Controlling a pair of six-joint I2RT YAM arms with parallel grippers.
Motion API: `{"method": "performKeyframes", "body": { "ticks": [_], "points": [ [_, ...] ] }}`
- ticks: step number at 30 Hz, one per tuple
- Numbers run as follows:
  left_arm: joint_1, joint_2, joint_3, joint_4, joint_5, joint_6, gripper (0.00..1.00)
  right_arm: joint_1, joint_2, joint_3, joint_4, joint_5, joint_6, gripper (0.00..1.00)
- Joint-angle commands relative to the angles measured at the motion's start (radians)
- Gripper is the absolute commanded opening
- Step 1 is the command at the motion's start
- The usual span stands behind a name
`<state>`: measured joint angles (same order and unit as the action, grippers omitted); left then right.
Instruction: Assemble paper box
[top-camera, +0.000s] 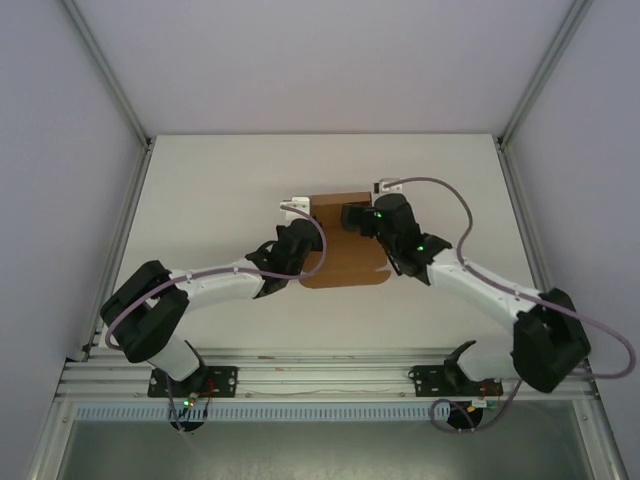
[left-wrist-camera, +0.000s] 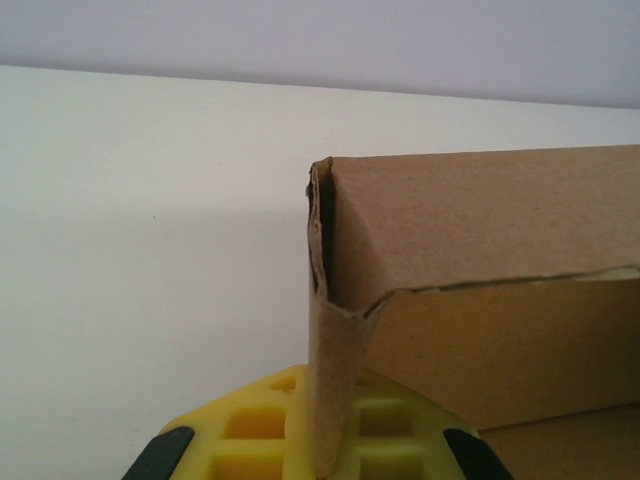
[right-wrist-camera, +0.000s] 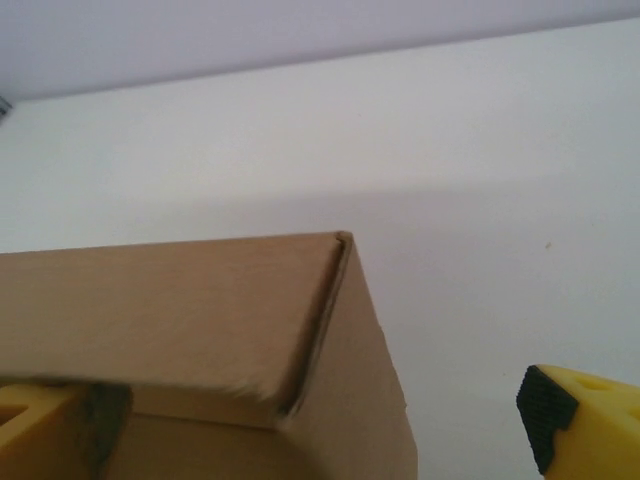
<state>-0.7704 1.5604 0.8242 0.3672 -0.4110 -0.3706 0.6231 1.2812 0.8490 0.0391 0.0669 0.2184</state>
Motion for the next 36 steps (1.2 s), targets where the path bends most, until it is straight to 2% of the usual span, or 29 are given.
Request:
{"method": "performKeyframes", "body": {
  "ticks": [1, 4, 7, 9, 11, 13, 14, 17, 23, 28, 33, 36],
  "points": [
    [0.003, -0.002, 0.034, -0.04, 0.0, 0.081, 0.0, 0.002, -0.119, -0.05, 0.027, 0.031, 0.033, 1.0],
    [0.029, -0.007, 0.08, -0.134, 0.073, 0.138, 0.0, -0.004, -0.248, -0.099, 0.002, 0.113, 0.048, 1.0],
    [0.106, 0.0, 0.15, -0.279, 0.298, 0.215, 0.0, -0.017, -0.367, -0.124, -0.083, 0.19, 0.048, 1.0],
    [0.157, 0.028, 0.223, -0.392, 0.47, 0.359, 0.0, -0.032, -0.427, -0.138, -0.143, 0.224, 0.033, 1.0],
    [0.178, 0.085, 0.361, -0.634, 0.61, 0.572, 0.0, -0.06, -0.466, -0.151, -0.204, 0.228, 0.021, 1.0],
    [0.174, 0.162, 0.518, -0.891, 0.662, 0.755, 0.0, -0.096, -0.481, -0.141, -0.292, 0.211, 0.044, 1.0],
    [0.172, 0.205, 0.595, -1.0, 0.655, 0.816, 0.0, -0.119, -0.483, -0.135, -0.341, 0.188, 0.056, 1.0],
    [0.169, 0.3, 0.735, -1.191, 0.578, 0.92, 0.0, -0.165, -0.482, -0.146, -0.401, 0.145, 0.067, 1.0],
    [0.147, 0.456, 0.841, -1.336, 0.463, 1.015, 0.0, -0.233, -0.477, -0.165, -0.458, 0.08, 0.089, 1.0],
    [0.123, 0.586, 0.898, -1.31, 0.358, 1.011, 0.0, -0.251, -0.465, -0.165, -0.456, 0.065, 0.089, 1.0],
    [0.088, 0.695, 0.889, -1.141, 0.226, 1.057, 0.0, -0.259, -0.437, -0.157, -0.455, 0.053, 0.092, 1.0],
    [0.063, 0.732, 0.871, -1.068, 0.193, 1.12, 0.0, -0.261, -0.421, -0.154, -0.463, 0.054, 0.094, 1.0]
  ]
}}
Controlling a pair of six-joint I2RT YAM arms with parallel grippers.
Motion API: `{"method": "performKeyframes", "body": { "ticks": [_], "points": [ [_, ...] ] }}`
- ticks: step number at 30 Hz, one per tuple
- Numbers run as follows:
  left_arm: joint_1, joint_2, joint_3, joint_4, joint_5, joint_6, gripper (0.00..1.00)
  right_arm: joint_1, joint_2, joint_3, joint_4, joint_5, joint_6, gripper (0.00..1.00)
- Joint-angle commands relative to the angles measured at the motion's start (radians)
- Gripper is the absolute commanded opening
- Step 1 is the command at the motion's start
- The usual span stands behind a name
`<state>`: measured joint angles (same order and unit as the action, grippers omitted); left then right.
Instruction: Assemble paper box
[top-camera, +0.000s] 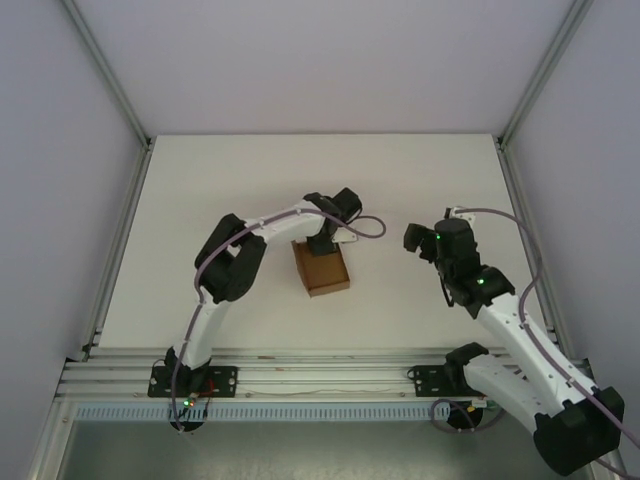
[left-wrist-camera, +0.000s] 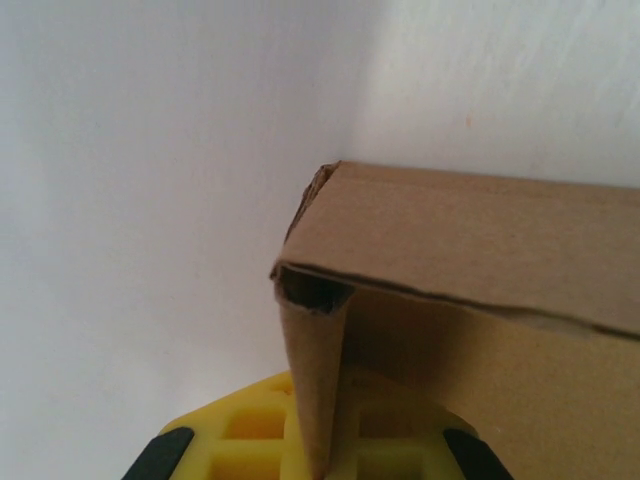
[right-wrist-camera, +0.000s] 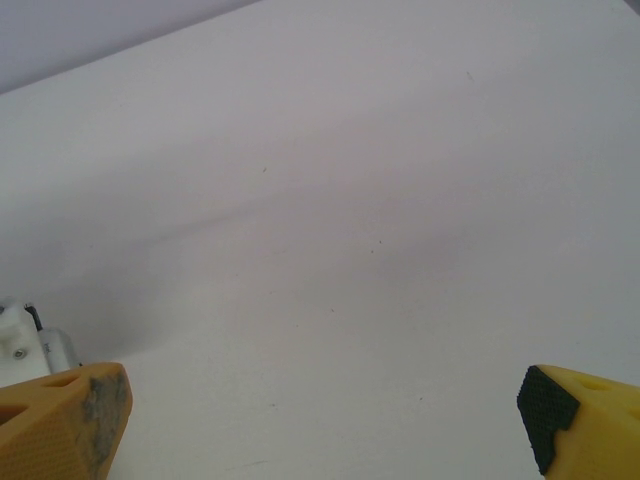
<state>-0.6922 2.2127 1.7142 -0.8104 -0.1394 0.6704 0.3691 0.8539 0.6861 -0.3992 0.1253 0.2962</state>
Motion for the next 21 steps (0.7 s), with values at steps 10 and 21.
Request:
{"method": "performKeyframes", "body": {
  "ticks": [10, 21],
  "points": [
    [-0.028, 0.135, -0.021, 0.168, -0.034, 0.131, 0.14, -0.015, 0.01, 0.0, -0.029, -0.004, 0.026, 1.0],
    [-0.019, -0.028, 0.075, 0.102, 0.018, 0.158, 0.69, -0.022, -0.041, 0.009, -0.058, -0.021, 0.0, 1.0]
  ]
}}
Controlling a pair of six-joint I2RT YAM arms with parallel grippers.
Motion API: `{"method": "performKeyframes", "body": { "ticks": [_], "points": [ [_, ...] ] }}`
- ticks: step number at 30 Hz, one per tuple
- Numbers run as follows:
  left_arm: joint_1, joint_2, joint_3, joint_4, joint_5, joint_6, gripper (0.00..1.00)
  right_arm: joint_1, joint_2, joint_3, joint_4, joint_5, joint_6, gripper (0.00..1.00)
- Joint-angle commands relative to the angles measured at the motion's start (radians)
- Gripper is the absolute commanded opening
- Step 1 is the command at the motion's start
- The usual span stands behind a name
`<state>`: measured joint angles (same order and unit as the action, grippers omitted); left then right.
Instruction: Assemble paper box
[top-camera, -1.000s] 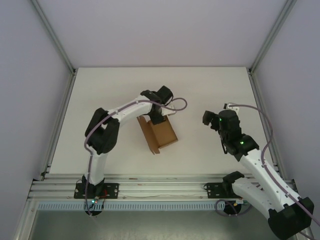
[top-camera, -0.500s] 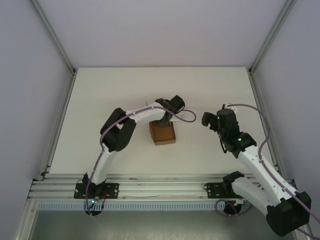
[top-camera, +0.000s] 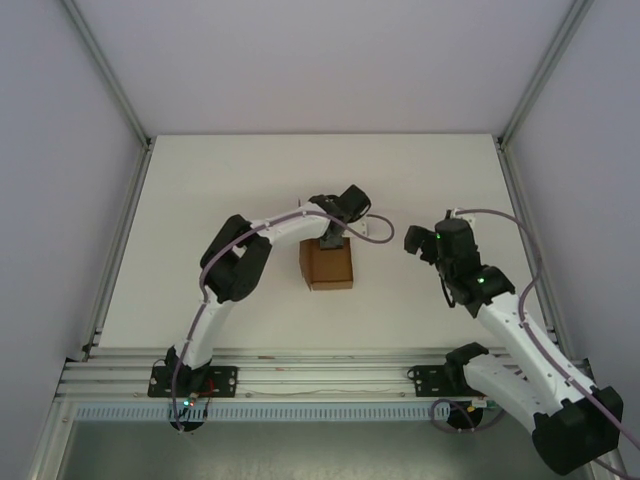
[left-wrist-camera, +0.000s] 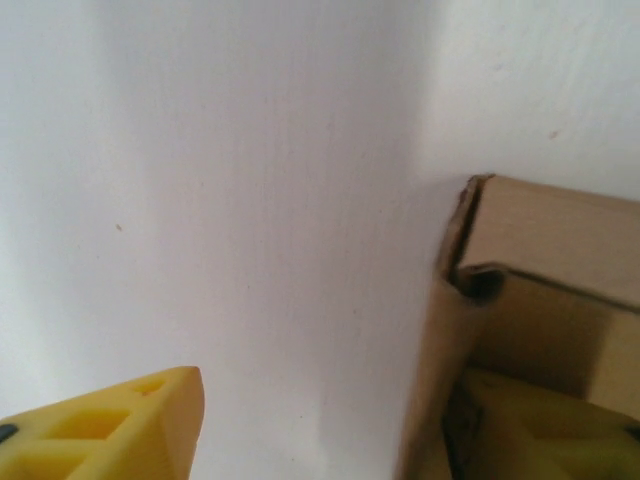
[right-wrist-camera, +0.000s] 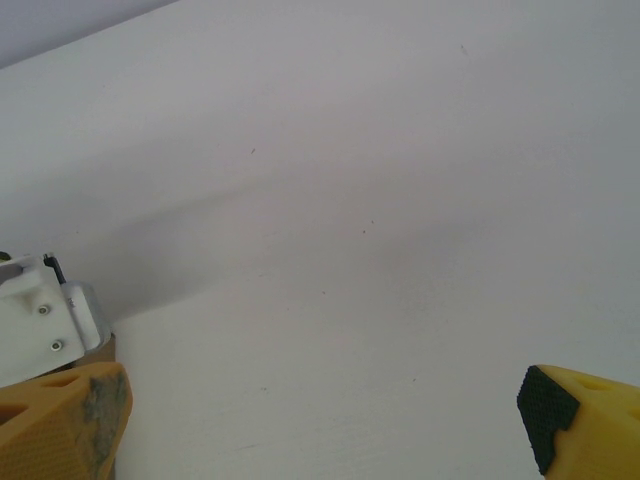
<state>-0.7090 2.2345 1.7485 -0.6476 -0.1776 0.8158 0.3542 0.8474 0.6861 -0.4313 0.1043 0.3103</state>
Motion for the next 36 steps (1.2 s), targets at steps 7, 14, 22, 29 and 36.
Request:
{"method": "performKeyframes", "body": {
  "ticks": [7, 14, 22, 29, 36],
  "points": [
    [0.034, -0.182, 0.047, -0.047, 0.172, -0.049, 1.0, -0.01, -0.056, 0.023, -0.03, -0.028, -0.047, 1.0],
    [0.159, -0.457, -0.103, 0.171, 0.262, -0.346, 1.0, -0.008, 0.046, 0.046, 0.09, -0.16, -0.193, 1.0],
    [0.296, -0.845, -0.561, 0.382, 0.097, -1.031, 1.0, 0.038, 0.489, 0.261, 0.095, -0.592, -0.756, 1.0],
    [0.334, -1.015, -0.823, 0.306, 0.073, -1.247, 1.0, 0.14, 0.97, 0.681, -0.177, -0.615, -1.095, 0.93],
    [0.334, -1.135, -0.917, 0.251, 0.08, -1.269, 1.0, 0.195, 1.245, 0.965, -0.334, -0.578, -1.105, 0.76]
  ]
}}
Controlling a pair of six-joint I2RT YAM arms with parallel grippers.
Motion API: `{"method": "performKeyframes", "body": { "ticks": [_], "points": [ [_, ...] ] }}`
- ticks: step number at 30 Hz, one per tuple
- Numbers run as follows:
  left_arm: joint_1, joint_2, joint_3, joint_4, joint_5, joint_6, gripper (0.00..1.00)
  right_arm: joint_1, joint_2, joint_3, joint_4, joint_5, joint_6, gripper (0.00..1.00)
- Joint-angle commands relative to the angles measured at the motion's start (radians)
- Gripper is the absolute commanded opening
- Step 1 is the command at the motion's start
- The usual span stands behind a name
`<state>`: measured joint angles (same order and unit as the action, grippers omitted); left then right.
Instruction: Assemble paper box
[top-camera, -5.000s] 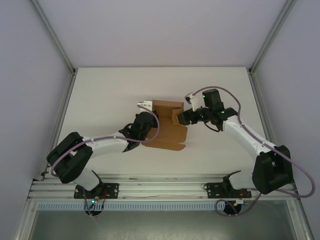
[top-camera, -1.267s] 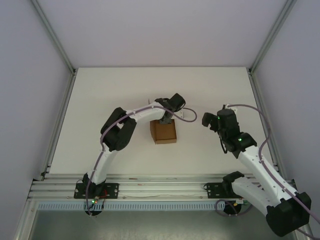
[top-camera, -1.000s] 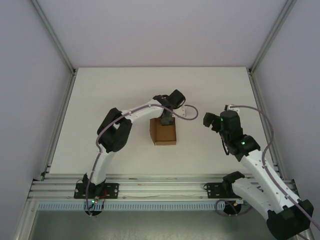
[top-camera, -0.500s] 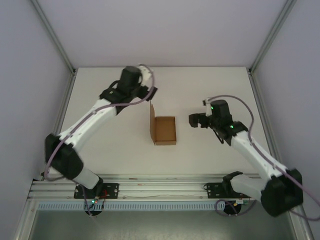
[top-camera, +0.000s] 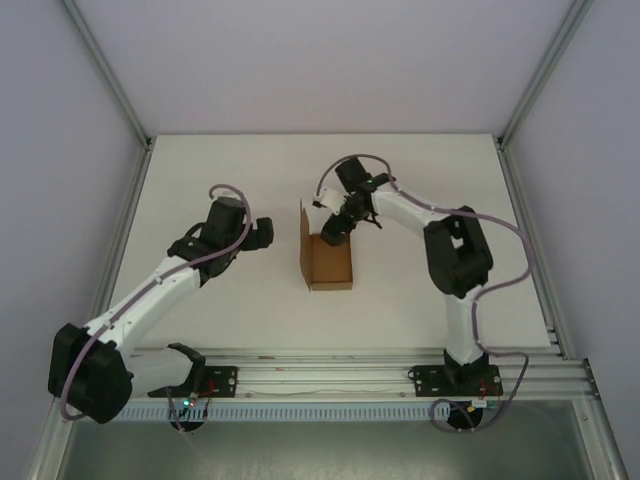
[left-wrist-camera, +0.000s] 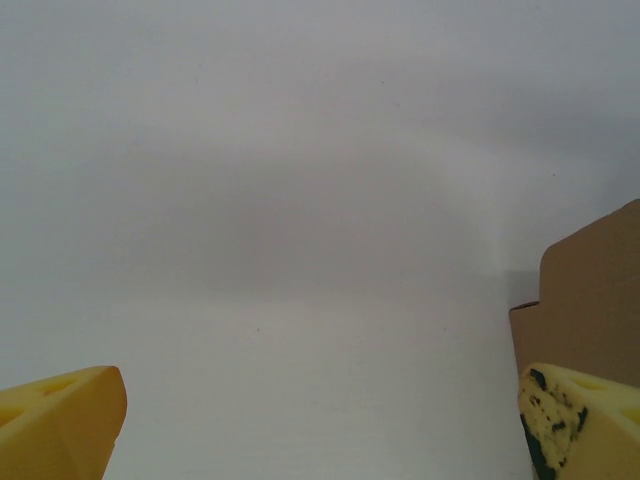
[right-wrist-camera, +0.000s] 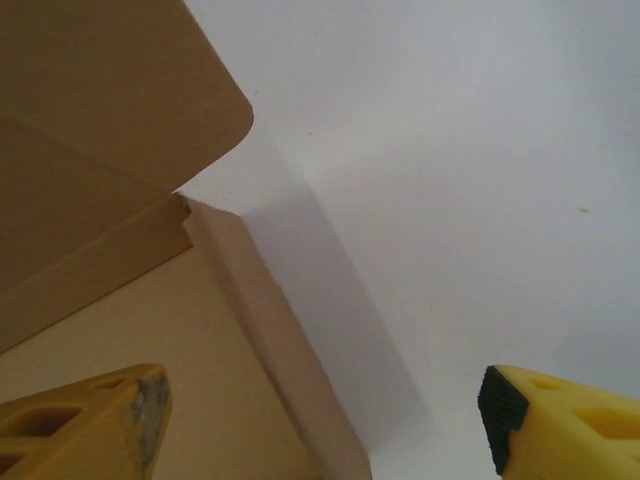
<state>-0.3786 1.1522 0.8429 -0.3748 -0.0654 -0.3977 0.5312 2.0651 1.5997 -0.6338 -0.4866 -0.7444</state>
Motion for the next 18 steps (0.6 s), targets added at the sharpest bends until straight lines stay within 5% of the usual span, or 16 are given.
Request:
{"method": "performKeyframes", "body": {
  "ticks": [1, 5, 8, 13, 18],
  "points": [
    [0.004, -0.066, -0.013, -0.027, -0.043, -0.065, 1.0, 0.026, 0.039, 0.055, -0.115, 0.034, -0.029, 0.68],
    [0.003, -0.095, -0.01, -0.029, 0.007, -0.078, 1.0, 0.033, 0.041, 0.024, -0.032, 0.101, 0.078, 0.34],
    [0.004, -0.112, -0.009, -0.025, 0.006, -0.082, 1.0, 0.037, -0.004, -0.053, 0.078, 0.179, 0.228, 0.21],
    [0.004, -0.139, -0.02, -0.007, -0.009, -0.097, 1.0, 0.04, -0.134, -0.288, 0.27, 0.28, 0.568, 0.11],
    [0.003, -0.149, -0.021, 0.016, 0.006, -0.092, 1.0, 0.075, -0.249, -0.449, 0.282, 0.52, 1.022, 0.07]
  ]
}}
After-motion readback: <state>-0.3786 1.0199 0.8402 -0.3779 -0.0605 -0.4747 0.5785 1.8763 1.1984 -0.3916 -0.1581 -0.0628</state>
